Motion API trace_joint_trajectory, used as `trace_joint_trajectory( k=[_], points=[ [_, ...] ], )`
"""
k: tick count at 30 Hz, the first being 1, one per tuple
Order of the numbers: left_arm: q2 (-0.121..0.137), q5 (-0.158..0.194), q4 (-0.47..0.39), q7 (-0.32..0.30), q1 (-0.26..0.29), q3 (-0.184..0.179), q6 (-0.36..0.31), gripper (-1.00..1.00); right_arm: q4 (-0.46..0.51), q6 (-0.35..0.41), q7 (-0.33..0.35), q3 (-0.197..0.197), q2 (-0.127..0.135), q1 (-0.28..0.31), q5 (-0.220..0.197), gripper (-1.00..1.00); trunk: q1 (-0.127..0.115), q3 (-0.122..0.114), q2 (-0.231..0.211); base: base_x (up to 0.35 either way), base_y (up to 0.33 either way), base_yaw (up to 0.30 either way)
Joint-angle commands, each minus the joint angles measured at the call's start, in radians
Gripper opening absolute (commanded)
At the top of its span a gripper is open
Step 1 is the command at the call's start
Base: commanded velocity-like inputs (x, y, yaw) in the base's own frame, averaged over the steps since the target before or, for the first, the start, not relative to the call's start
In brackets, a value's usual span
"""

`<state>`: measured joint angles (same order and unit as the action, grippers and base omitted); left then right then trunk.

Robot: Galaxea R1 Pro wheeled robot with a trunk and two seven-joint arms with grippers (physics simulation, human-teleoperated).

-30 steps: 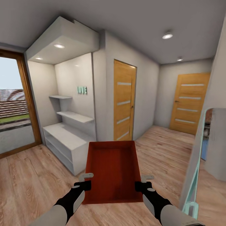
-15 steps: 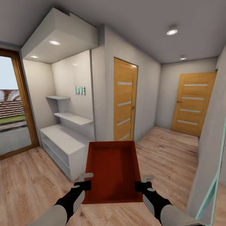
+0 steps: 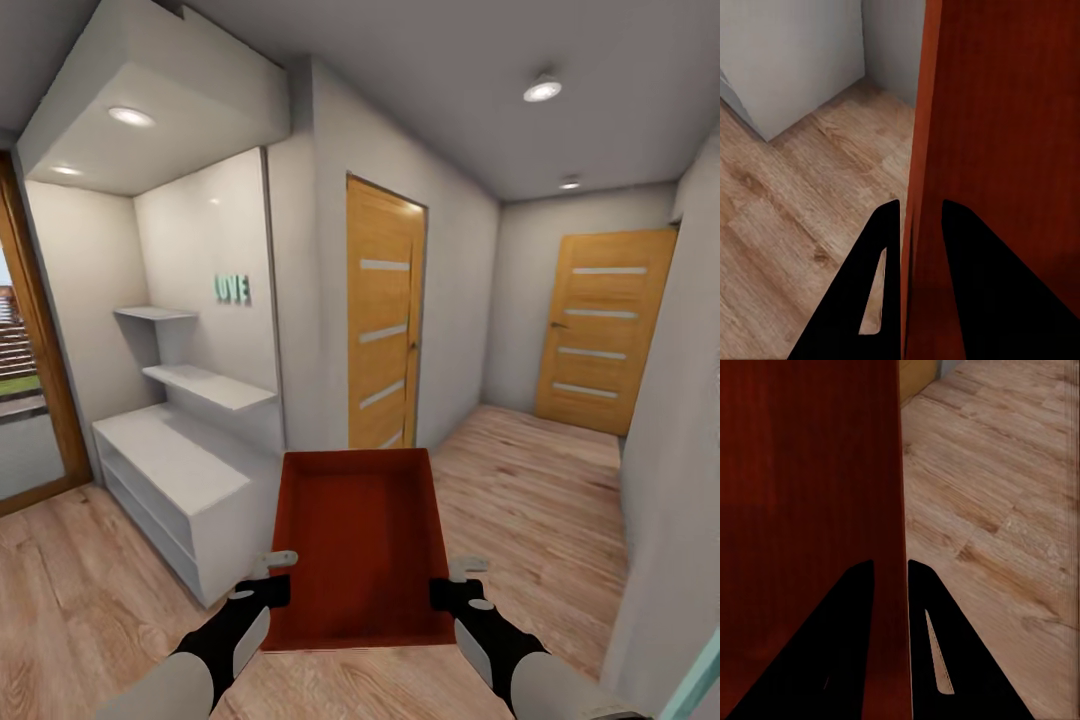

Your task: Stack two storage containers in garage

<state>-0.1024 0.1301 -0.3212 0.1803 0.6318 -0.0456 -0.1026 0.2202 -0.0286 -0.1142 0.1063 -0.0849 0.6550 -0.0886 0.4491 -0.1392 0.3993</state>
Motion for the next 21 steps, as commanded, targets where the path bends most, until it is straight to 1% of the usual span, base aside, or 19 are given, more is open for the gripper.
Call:
trace_joint_trajectory(
  k=[1,15,18,21],
  points=[
    [0.02,-0.012,-0.01,0.028,0.0,0.016,0.024,-1.0,-0.004,-0.004,-0.009,-0.002,0.002,0.0,-0.01,-1.0,0.001,0.0,0.001,0.322,0.0,-0.238],
    [0.02,-0.012,-0.01,0.028,0.001,0.016,0.024,-1.0,-0.004,-0.004,-0.009,-0.003,0.002,0.0,-0.01,-1.0,0.001,0.0,0.001,0.322,0.0,-0.239],
    [0.02,-0.012,-0.01,0.028,0.0,0.016,0.024,-1.0,-0.004,-0.004,-0.009,-0.004,0.002,0.0,-0.01,-1.0,0.001,0.0,0.001,0.322,0.0,-0.108],
    [0.02,-0.012,-0.01,0.028,0.001,0.016,0.025,-1.0,-0.004,-0.005,-0.009,-0.004,0.002,0.0,-0.01,-1.0,0.001,0.0,0.001,0.322,0.0,-0.014]
  ],
)
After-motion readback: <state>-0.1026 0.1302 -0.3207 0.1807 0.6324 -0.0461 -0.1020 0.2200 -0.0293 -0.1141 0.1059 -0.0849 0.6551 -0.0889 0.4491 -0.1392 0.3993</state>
